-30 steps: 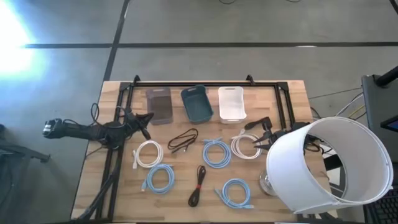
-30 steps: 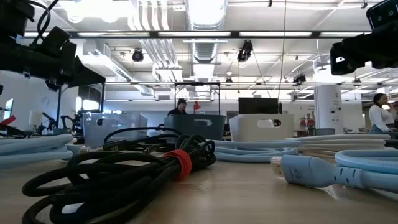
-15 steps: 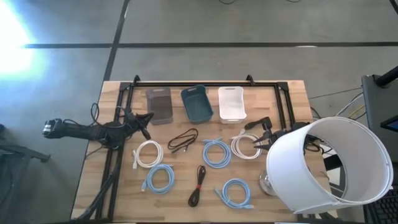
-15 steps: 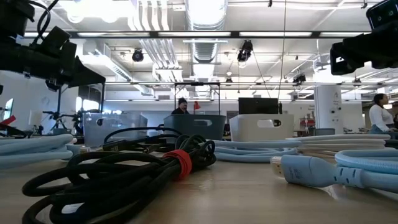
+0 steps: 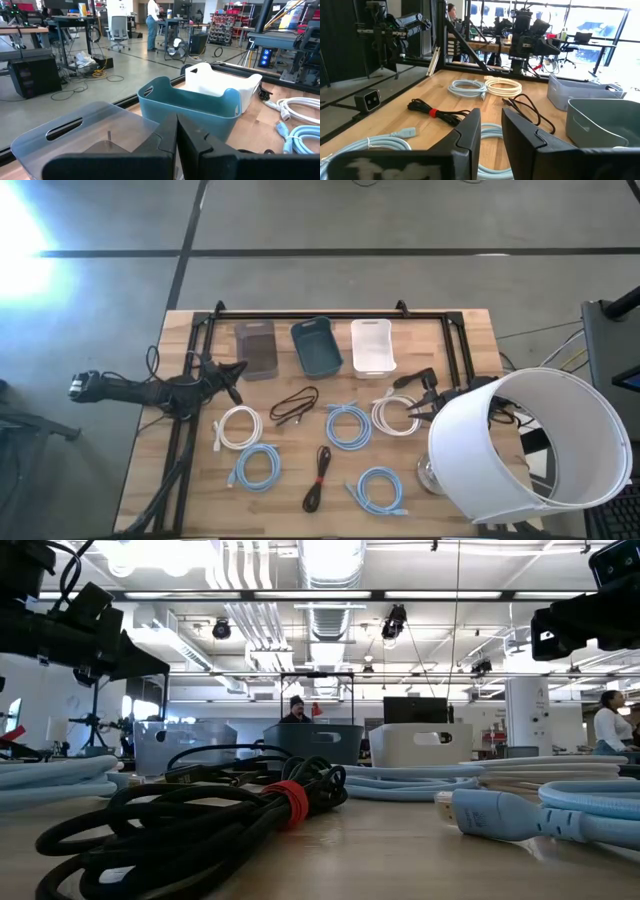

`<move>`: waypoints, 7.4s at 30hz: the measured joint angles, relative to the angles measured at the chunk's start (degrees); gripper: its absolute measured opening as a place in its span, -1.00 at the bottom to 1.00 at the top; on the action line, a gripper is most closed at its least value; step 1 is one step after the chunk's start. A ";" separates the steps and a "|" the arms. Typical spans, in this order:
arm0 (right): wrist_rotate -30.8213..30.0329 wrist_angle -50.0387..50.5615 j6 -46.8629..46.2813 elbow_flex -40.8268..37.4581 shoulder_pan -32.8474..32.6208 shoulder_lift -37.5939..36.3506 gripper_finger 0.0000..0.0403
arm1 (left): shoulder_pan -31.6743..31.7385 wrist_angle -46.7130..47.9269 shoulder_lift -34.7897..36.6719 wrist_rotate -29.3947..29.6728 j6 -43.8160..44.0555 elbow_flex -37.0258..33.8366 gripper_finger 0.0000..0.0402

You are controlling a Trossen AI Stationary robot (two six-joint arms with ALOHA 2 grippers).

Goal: Sort HDMI cables

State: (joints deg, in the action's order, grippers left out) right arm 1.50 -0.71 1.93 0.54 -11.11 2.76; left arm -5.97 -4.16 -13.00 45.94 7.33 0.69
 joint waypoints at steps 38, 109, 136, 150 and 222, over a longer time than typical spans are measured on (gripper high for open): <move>0.00 0.01 0.01 0.00 0.00 0.01 -0.66 | 0.01 0.00 0.00 0.01 -0.01 0.00 -0.94; -2.64 -19.36 8.49 0.00 0.02 -0.02 -0.64 | 0.12 -2.41 -0.23 -0.53 -4.71 0.00 -0.94; -25.90 -32.73 8.36 0.86 2.86 14.80 0.09 | 0.28 -7.39 -24.37 -19.99 -4.13 15.34 -0.04; -26.07 -25.15 1.74 11.00 7.39 27.21 0.22 | 0.36 13.95 -57.81 -24.39 7.23 38.14 0.01; -22.40 8.23 -9.27 28.26 21.31 58.78 0.21 | 24.97 39.37 -51.81 -9.75 16.25 44.36 -0.91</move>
State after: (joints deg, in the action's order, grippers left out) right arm -20.91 7.52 -7.33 28.80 10.20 61.54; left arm 19.00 35.21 -64.81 36.19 23.58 45.05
